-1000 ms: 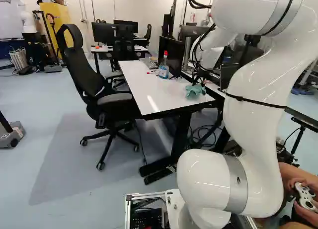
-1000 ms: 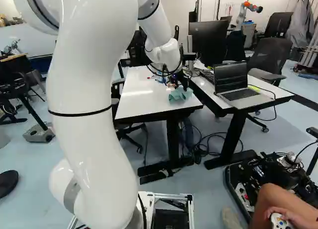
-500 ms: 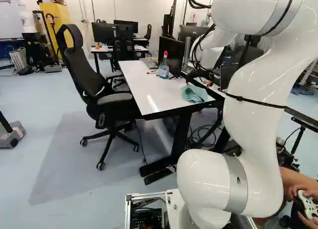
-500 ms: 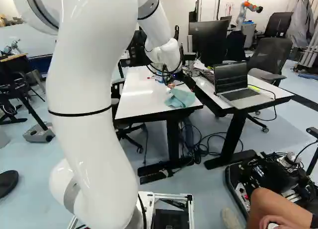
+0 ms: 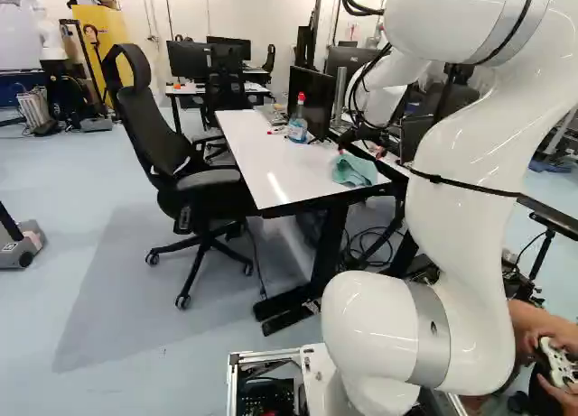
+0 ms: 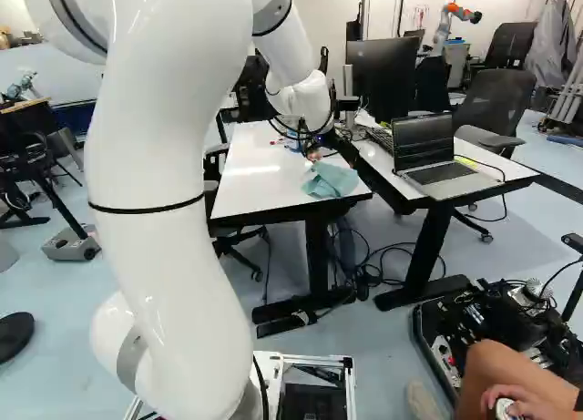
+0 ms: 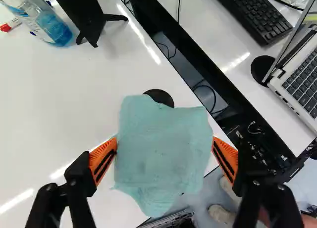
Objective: Clean the table with the green towel
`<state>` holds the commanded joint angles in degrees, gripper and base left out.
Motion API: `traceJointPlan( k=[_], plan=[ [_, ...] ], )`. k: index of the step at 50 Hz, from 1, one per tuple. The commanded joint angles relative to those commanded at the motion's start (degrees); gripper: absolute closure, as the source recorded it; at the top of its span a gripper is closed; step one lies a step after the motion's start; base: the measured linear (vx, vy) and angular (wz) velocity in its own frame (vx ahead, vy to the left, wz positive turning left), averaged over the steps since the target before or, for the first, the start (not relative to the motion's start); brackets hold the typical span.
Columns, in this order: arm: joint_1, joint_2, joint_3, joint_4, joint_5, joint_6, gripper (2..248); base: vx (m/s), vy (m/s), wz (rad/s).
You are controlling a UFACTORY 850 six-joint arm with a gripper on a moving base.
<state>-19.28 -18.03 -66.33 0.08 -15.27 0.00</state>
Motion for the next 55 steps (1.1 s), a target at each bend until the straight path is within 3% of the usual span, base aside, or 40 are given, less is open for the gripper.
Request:
traceJointPlan(
  k=[28, 55],
  plan=[
    [0.68, 1.20, 2.16, 0.00, 2.30, 0.00, 3, 0.000, 0.000, 0.000],
    [2.74, 4.83, 8.70, -0.01, 9.26, 0.00, 3, 0.000, 0.000, 0.000]
  ],
)
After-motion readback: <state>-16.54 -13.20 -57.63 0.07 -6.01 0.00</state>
